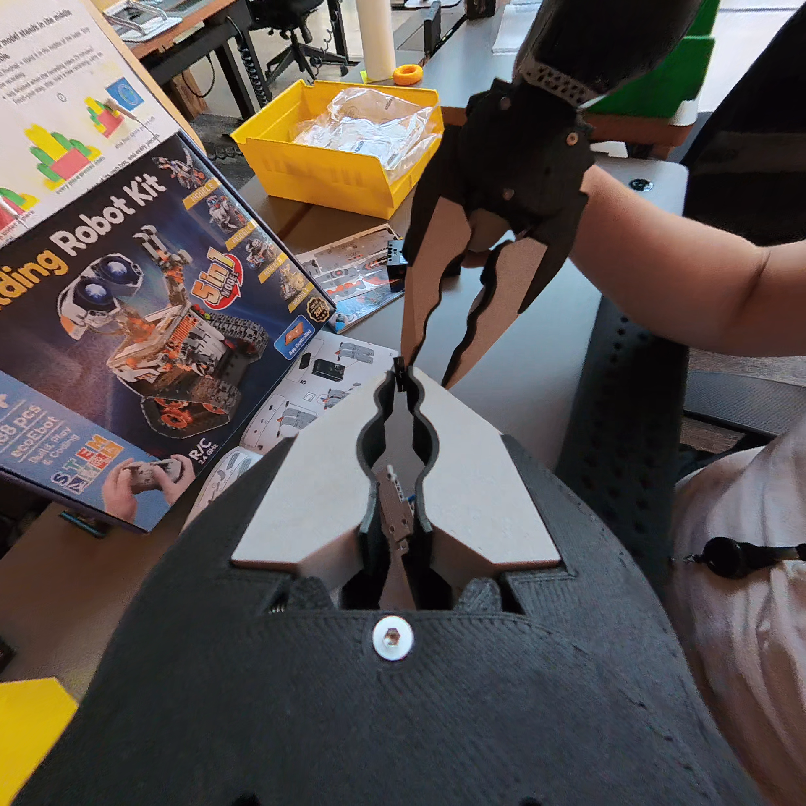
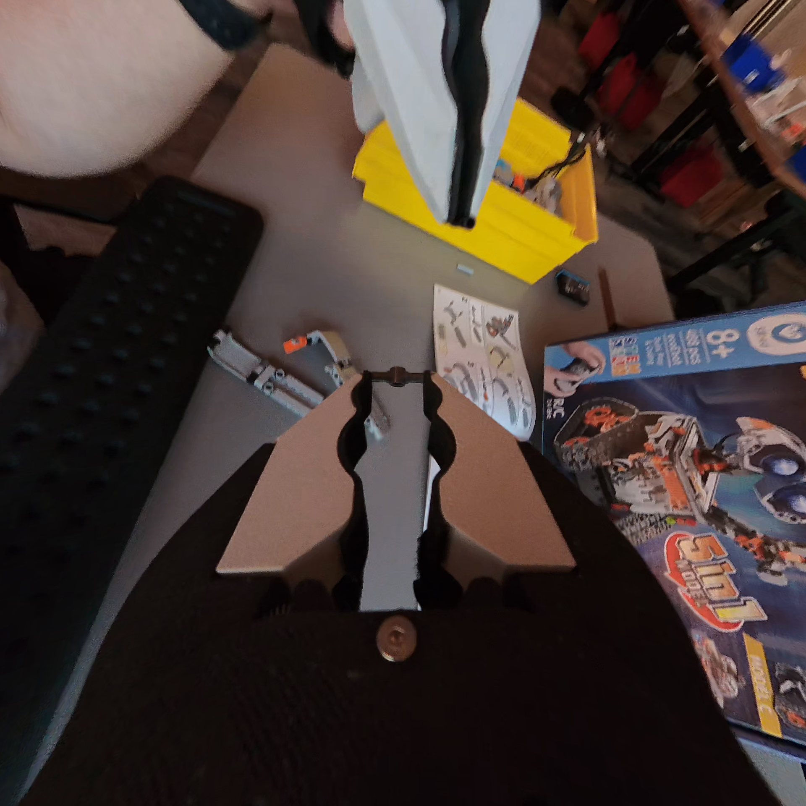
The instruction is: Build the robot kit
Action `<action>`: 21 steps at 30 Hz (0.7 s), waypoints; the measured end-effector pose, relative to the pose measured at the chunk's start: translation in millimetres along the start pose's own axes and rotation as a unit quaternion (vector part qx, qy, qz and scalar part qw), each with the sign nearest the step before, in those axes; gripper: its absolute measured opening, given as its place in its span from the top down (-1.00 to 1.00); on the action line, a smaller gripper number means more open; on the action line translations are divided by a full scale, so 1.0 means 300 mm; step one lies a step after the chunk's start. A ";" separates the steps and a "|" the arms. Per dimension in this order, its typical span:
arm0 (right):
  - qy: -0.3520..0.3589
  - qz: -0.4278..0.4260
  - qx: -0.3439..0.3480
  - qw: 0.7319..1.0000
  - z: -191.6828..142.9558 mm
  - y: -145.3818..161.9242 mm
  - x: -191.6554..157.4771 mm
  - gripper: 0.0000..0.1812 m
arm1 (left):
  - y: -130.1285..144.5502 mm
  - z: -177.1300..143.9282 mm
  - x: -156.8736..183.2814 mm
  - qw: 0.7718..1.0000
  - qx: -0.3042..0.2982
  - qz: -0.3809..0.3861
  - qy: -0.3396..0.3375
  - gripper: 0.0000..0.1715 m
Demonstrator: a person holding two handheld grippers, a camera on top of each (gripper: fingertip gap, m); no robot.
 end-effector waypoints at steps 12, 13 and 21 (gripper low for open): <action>-0.047 -0.039 0.154 0.986 -0.122 -0.088 0.083 0.75 | -0.074 0.105 -0.073 0.998 0.050 0.018 0.032 0.96; -0.045 -0.036 0.176 0.983 -0.150 -0.107 0.096 0.75 | -0.099 0.106 -0.078 0.997 0.059 0.028 0.034 0.96; -0.008 -0.016 0.211 0.977 -0.243 -0.116 0.146 0.76 | -0.151 0.159 -0.070 0.993 0.060 0.071 0.068 0.96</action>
Point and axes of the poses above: each gripper's, where its closed fingertips meet, z out along the fingers, y out of its underside, x = y × z across the jaws, the point moved 4 cm from there along -z, back along the fingers, and after that the axes turned 13 degrees about z, right-handed, at the moved point
